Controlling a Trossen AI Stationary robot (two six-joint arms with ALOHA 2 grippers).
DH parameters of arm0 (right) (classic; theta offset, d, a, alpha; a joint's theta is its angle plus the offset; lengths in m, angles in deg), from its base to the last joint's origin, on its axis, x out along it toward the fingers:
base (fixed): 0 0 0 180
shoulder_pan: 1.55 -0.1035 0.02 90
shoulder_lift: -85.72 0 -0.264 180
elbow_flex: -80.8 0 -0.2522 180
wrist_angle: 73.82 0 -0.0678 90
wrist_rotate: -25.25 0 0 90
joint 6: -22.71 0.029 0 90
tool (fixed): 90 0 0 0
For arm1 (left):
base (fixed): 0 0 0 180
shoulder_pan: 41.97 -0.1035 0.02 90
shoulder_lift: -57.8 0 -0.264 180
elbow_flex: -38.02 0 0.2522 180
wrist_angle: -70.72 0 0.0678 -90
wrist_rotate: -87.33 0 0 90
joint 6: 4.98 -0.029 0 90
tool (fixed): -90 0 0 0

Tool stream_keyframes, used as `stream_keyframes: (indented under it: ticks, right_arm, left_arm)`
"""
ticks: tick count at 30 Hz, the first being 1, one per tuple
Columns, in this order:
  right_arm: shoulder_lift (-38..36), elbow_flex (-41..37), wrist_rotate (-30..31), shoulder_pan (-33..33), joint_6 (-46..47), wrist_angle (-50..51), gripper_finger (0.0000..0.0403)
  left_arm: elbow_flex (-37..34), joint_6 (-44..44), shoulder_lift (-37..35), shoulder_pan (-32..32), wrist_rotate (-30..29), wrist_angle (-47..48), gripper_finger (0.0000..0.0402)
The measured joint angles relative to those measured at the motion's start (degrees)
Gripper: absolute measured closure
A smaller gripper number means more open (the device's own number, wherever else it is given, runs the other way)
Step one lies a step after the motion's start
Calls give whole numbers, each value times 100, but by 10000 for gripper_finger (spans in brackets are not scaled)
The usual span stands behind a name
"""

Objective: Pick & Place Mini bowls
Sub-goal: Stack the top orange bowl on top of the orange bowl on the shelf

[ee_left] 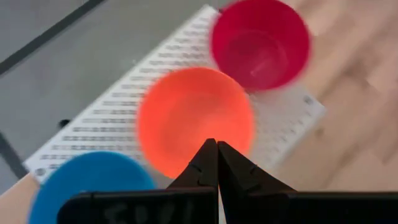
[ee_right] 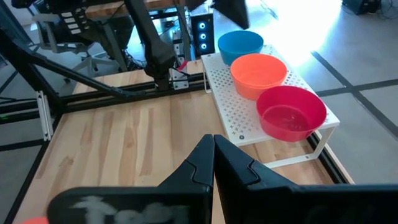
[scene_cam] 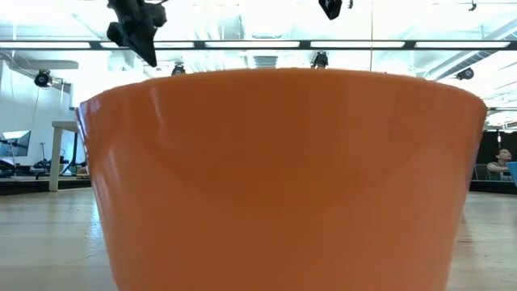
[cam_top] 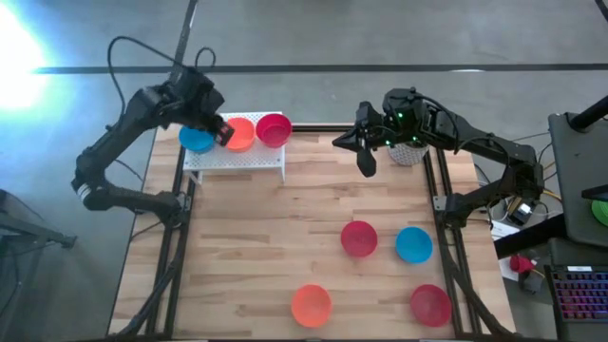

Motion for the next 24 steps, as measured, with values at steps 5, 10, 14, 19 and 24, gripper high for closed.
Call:
stream_keyframes:
  ticks: [5, 10, 14, 19, 24]
  right_arm:
    - [-9, 0, 0, 0, 0, -15, 394]
    - [-9, 0, 0, 0, 0, -198, 394]
    - [-17, 0, -2, 0, 0, -293, 394]
    - [-20, 0, -4, 0, 66, -293, 394]
    - [-20, 0, -4, -4, 109, -293, 394]
  left_arm:
    - [-491, 173, -231, 448, -17, -153, 401]
    - [-1105, 281, -63, 456, -221, -281, 401]
    - [-1271, 306, 164, 453, -630, -473, 401]
    - [-1234, 291, 429, 456, -885, -595, 401]
    - [-1228, 306, 554, 449, -1000, -470, 401]
